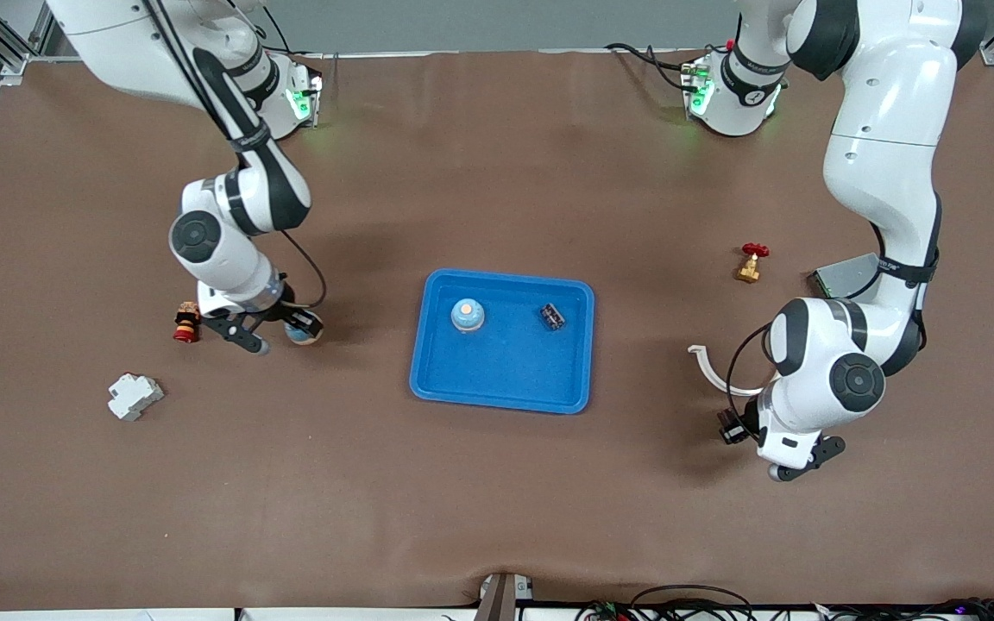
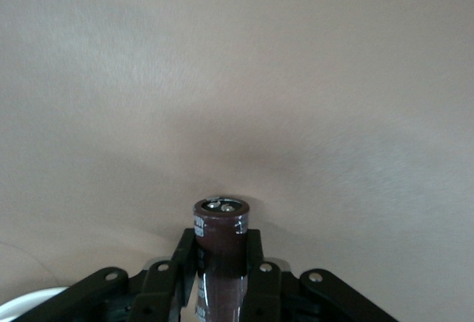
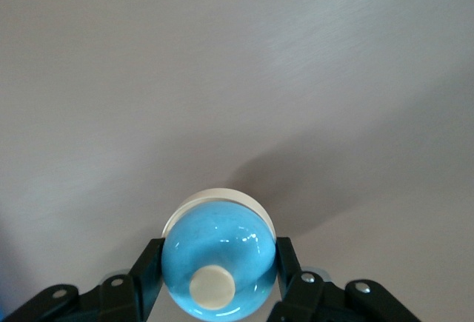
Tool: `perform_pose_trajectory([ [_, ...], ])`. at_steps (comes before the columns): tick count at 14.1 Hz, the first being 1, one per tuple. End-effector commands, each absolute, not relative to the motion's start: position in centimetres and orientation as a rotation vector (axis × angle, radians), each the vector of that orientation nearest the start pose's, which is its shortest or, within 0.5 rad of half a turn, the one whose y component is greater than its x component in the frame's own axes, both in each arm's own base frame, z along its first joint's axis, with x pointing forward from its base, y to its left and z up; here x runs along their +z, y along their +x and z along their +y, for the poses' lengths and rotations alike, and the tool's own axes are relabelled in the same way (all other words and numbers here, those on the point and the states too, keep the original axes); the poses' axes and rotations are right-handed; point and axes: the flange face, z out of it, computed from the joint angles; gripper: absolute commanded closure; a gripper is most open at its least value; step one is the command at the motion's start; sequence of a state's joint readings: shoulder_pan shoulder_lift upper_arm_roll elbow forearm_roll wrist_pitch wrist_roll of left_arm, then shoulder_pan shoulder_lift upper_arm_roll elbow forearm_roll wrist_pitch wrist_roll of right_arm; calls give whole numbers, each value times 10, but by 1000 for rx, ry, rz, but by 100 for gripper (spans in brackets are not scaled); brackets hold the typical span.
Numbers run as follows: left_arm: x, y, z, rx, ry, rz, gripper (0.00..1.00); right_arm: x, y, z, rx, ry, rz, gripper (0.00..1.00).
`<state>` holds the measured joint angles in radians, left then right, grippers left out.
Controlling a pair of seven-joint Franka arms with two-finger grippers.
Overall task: Place electrolytic capacitor and blue bell in tray
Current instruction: 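Carry the bell and capacitor into the tray with both grippers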
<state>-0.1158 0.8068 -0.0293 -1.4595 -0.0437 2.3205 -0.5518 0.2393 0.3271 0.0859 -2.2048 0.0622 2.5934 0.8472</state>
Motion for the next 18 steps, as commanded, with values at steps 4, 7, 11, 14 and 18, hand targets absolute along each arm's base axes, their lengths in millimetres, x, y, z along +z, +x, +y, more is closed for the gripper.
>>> perform_pose_trajectory([
  [4,307,707,-148,77,-3115,-888,100,281,562,315,46,-2740,1154,100],
  [7,348,693,-196,111,-3107,-1052,100,276,568,366,48,-2677,1227,100],
  [11,362,677,-288,126,-3105,-1211,100,249,576,405,55,-2644,1294,100],
  [14,345,660,-338,145,-3075,-1286,100,240,580,411,55,-2639,1299,100],
  [18,303,639,-386,142,-3045,-1303,100,234,580,414,57,-2643,1296,100],
])
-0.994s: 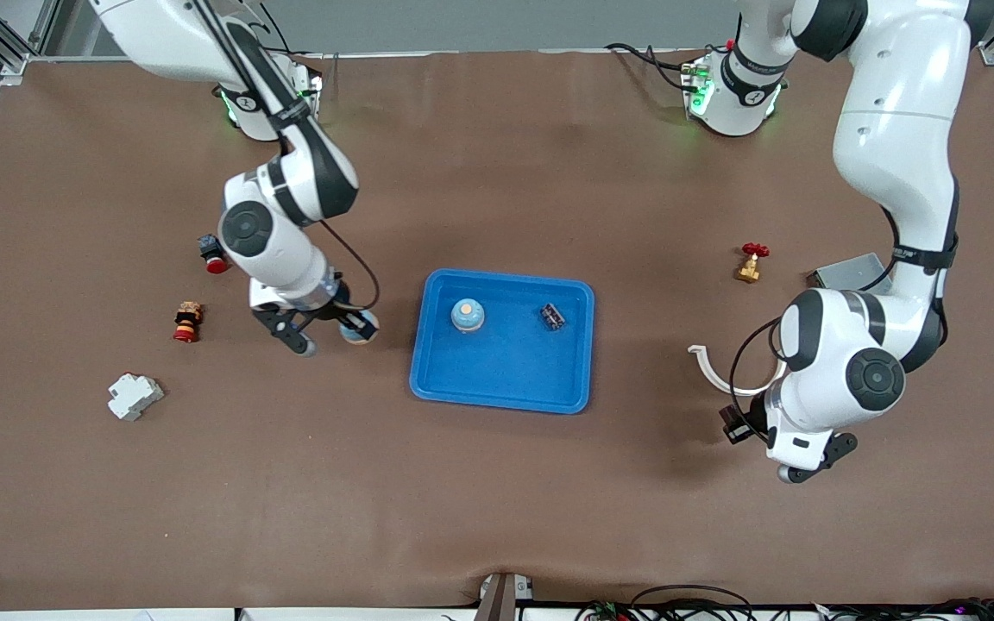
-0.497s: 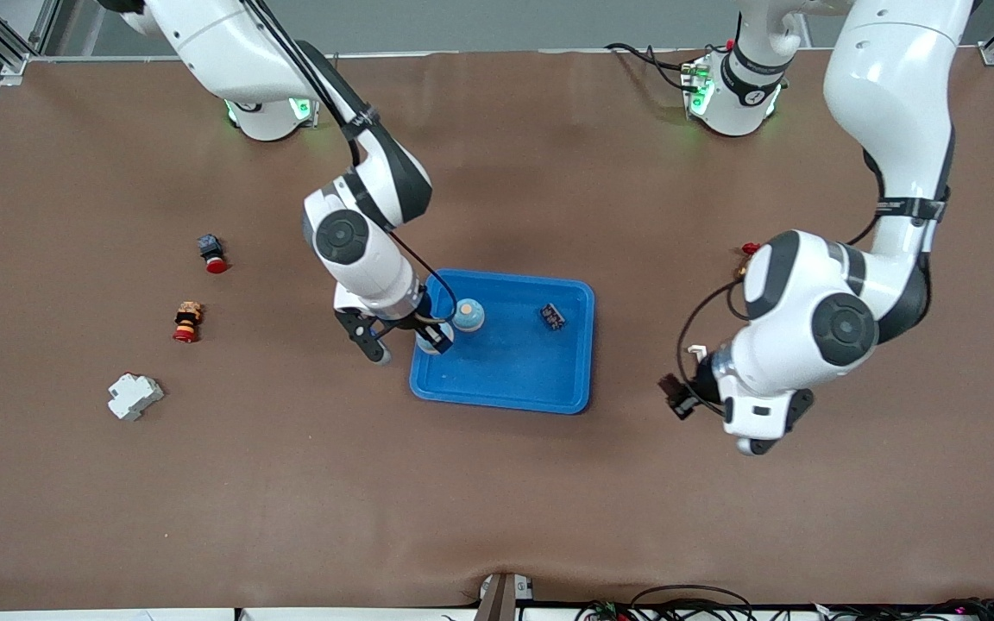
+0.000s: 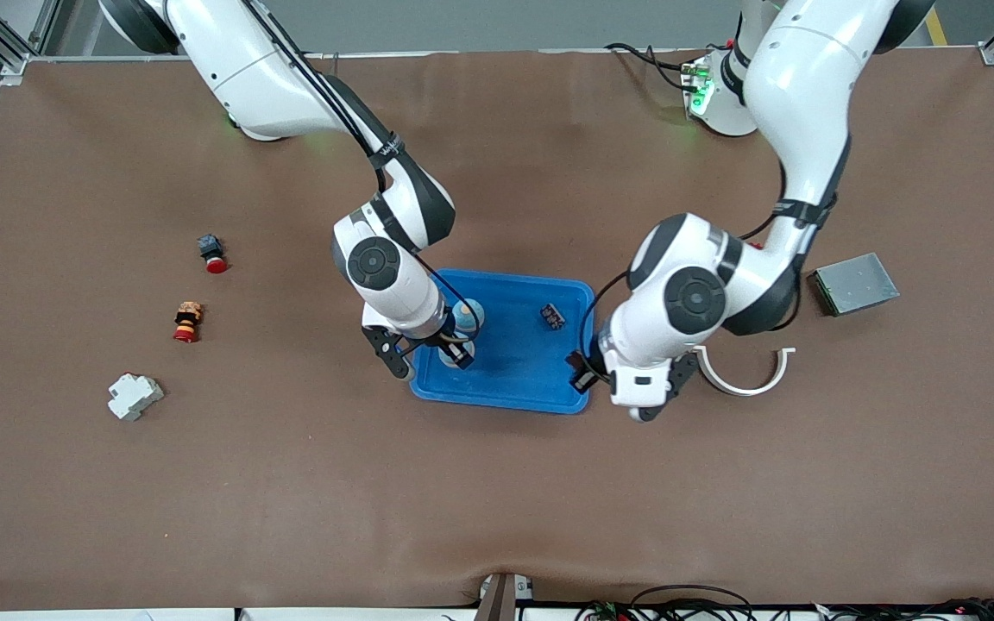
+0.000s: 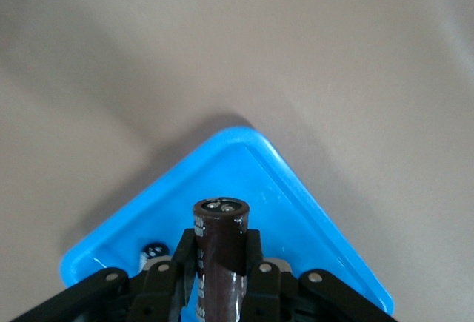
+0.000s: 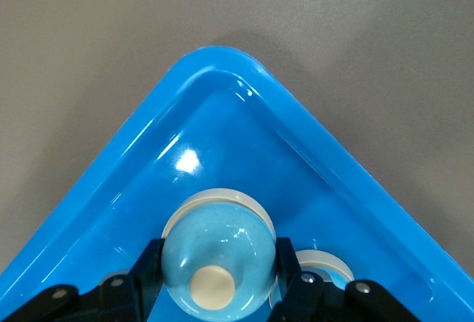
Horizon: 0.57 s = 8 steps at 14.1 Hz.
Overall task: Place electrolytic capacitor and blue bell in tray
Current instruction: 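Carry the bell and capacitor into the tray with both grippers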
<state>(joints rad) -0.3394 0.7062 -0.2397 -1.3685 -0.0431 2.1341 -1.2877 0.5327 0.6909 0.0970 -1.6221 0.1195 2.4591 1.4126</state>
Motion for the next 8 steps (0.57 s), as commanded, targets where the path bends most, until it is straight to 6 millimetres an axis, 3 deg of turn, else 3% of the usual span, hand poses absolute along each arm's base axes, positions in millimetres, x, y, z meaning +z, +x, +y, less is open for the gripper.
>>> perform_pose_trajectory([
  [1,290,634,-395,130,-3030,-1314,100,232,581,413,55,-2646,1296,100],
  [5,254,623,-412,123,-2994,-1325,100,218,580,410,35,-2687,1279,100],
  [8,240,618,-417,141,-2986,-1307,100,211,583,413,30,-2694,1274,100],
])
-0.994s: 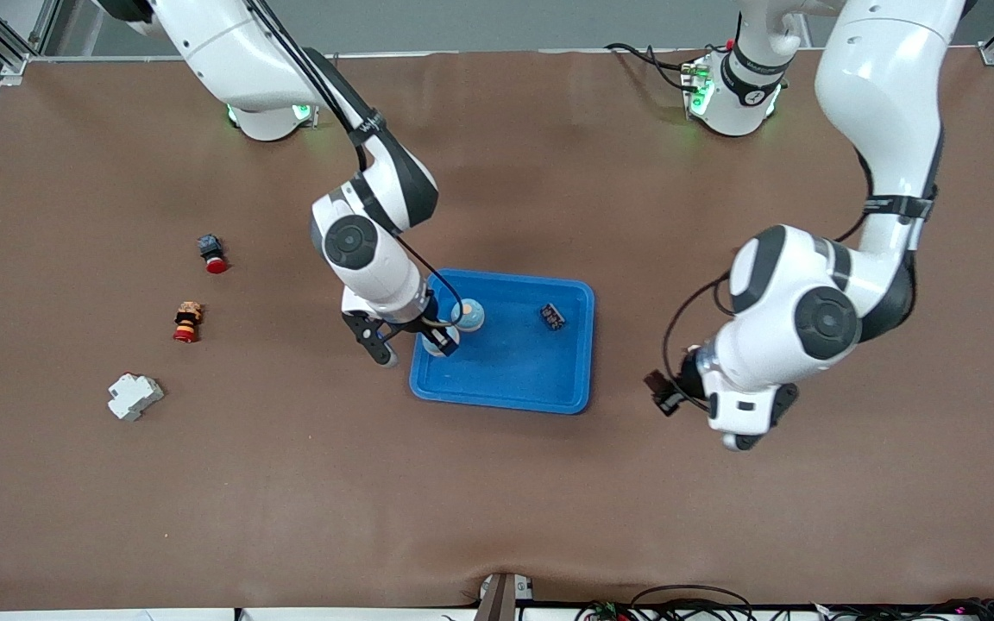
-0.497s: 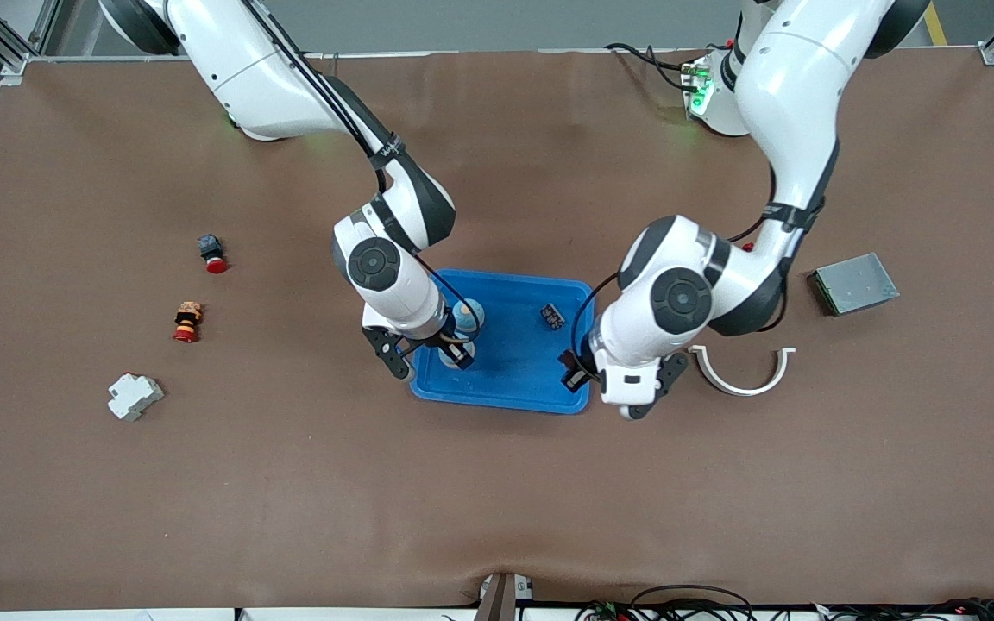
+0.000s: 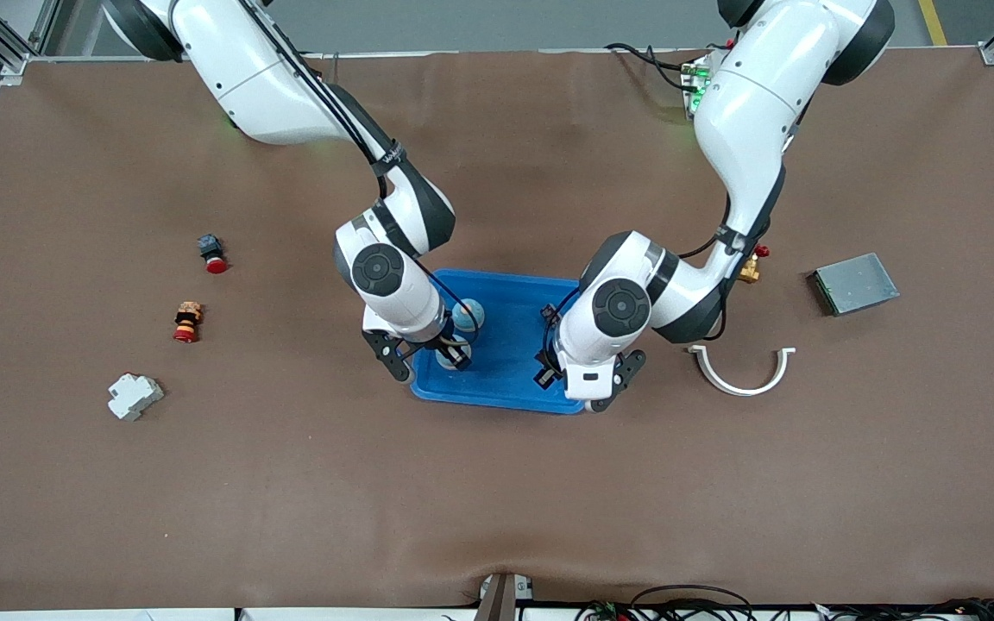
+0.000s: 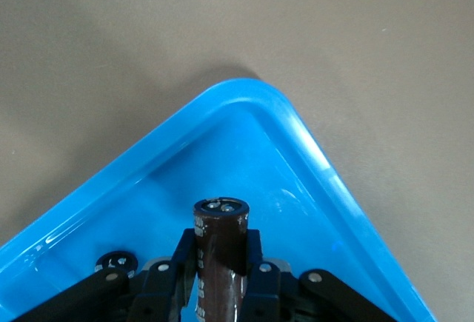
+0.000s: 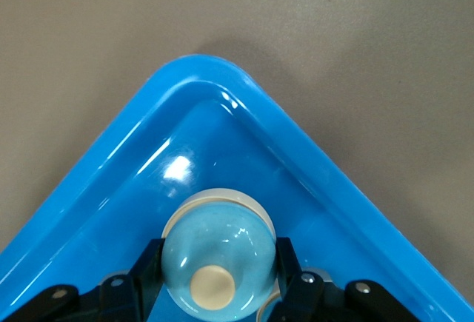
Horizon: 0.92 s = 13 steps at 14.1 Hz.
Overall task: Place electrolytic capacitor and blue bell in tray
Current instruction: 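Carry the bell and capacitor into the tray with both grippers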
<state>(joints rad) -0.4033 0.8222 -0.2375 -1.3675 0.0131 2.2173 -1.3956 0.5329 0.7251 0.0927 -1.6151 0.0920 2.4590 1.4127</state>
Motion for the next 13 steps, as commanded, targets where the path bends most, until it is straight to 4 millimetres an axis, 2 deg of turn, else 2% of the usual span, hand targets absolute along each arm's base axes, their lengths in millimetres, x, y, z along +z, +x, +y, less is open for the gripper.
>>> perform_pose_trajectory([
  [1,236,618,-416,144,-2982,-1307,100,207,583,414,31,-2699,1271,100],
  [5,220,619,-414,135,-2978,-1308,100,192,584,429,-11,-2711,1292,100],
  [8,203,621,-413,107,-2989,-1302,100,184,585,428,-27,-2730,1286,100],
  [12,197,620,-413,100,-2988,-1286,100,182,585,426,-43,-2746,1274,100],
  [13,197,621,-412,99,-2987,-1288,100,182,585,426,-39,-2739,1283,90],
])
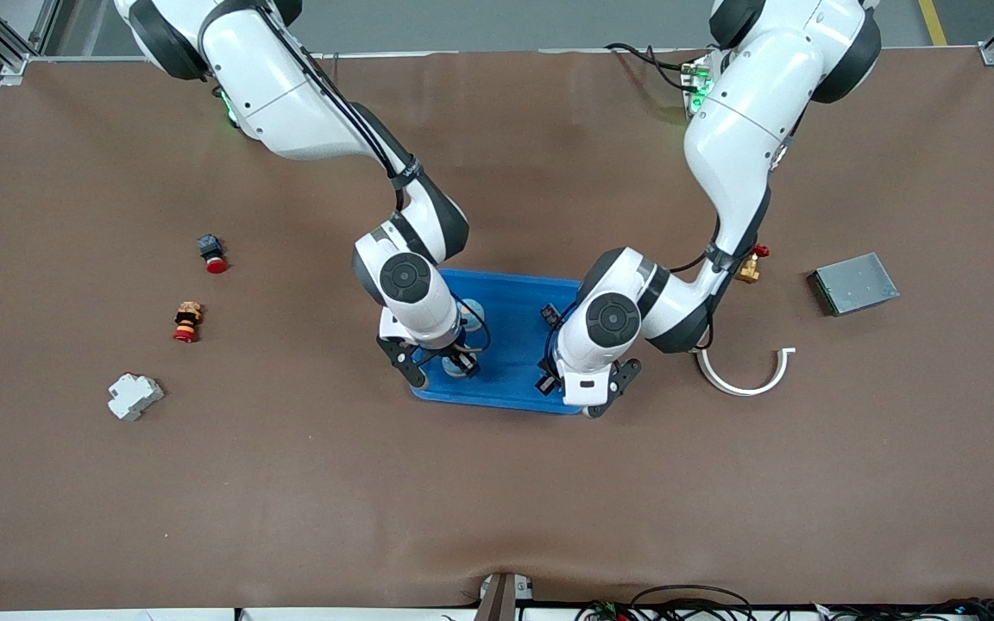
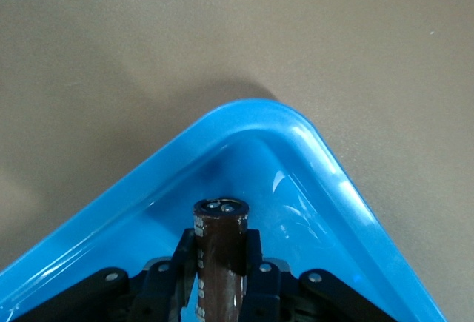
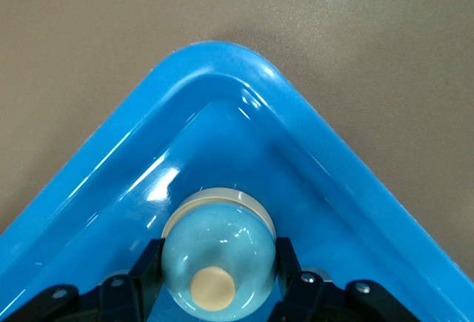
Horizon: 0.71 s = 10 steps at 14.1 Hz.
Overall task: Place electrolytic capacitor and blue bell in tray
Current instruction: 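Open both grippers in the tray and withdraw both arms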
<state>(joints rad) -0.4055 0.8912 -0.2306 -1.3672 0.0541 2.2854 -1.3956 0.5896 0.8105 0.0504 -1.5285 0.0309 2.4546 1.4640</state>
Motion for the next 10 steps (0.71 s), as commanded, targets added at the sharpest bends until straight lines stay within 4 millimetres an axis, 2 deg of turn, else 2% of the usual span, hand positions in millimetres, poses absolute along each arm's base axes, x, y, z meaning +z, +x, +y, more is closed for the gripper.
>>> perform_pose_trajectory([
  [1,196,620,-412,101,-2987,-1286,90,183,588,423,-43,-2723,1314,1],
  [2,197,621,-412,99,-2994,-1275,39,183,587,424,-49,-2726,1308,0],
  [3,200,621,-412,90,-2996,-1274,0,186,589,422,-57,-2730,1302,0],
  [5,216,624,-412,74,-3002,-1289,0,194,590,423,-59,-2739,1289,0],
  [6,226,627,-410,59,-3010,-1289,0,204,593,421,-51,-2745,1294,0],
  [9,258,637,-393,38,-3001,-1295,0,245,607,420,33,-2831,1300,0],
  [10,278,643,-376,39,-2988,-1265,0,262,609,417,70,-2878,1249,0],
])
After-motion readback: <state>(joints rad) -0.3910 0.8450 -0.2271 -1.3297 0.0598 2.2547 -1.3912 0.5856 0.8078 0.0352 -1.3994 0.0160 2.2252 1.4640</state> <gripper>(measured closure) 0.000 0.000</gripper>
